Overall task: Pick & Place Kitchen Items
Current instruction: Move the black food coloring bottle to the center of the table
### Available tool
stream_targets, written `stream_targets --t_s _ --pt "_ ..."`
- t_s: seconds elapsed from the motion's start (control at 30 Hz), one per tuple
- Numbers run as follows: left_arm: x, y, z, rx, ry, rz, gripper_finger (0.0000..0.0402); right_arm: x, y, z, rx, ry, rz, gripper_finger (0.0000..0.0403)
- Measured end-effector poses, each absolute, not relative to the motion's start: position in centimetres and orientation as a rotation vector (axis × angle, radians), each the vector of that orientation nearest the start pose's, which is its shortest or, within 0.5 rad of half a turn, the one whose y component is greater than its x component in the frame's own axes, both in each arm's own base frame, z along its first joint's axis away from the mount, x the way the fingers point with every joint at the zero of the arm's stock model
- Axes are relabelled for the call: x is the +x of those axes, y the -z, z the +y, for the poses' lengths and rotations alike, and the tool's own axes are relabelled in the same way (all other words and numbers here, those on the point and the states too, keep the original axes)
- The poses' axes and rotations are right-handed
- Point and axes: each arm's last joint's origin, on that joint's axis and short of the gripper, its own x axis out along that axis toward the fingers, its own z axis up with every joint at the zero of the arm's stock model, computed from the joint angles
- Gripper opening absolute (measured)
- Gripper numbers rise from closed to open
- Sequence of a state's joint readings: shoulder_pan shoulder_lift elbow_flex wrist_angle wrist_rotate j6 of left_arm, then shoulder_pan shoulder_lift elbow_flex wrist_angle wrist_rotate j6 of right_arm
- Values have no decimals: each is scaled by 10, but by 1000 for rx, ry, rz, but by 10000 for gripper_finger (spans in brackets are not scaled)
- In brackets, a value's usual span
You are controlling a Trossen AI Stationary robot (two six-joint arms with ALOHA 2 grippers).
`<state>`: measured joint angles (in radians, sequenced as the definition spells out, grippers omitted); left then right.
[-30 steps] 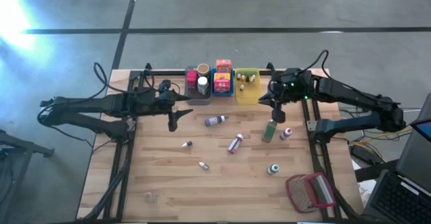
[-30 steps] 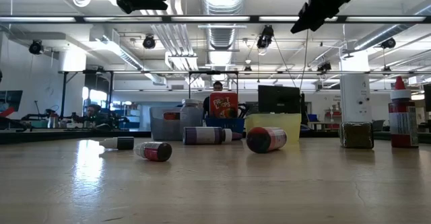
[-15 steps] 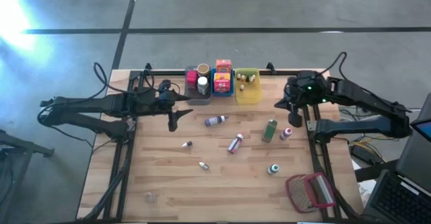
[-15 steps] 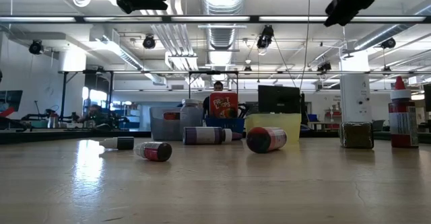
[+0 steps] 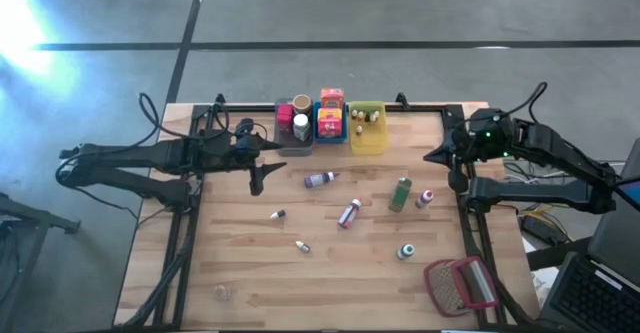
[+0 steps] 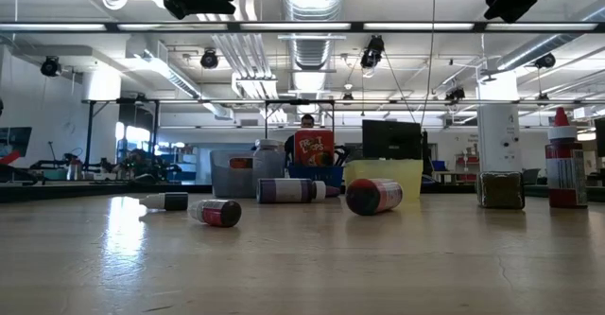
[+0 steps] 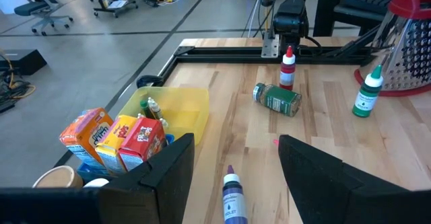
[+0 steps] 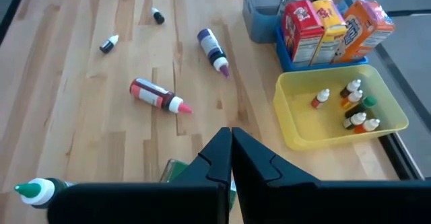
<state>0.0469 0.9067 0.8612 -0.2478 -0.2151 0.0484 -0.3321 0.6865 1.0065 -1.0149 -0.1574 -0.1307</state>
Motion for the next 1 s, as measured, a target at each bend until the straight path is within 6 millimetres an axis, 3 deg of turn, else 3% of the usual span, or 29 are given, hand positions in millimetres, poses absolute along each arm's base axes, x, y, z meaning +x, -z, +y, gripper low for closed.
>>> stream_targets --t_s 0.77,1.0 --pt "197 -335 15 -12 -266 264 223 105 -341 -31 49 121 706 8" --pt "201 -324 5 -37 -76 362 221 105 -341 -31 49 121 706 8"
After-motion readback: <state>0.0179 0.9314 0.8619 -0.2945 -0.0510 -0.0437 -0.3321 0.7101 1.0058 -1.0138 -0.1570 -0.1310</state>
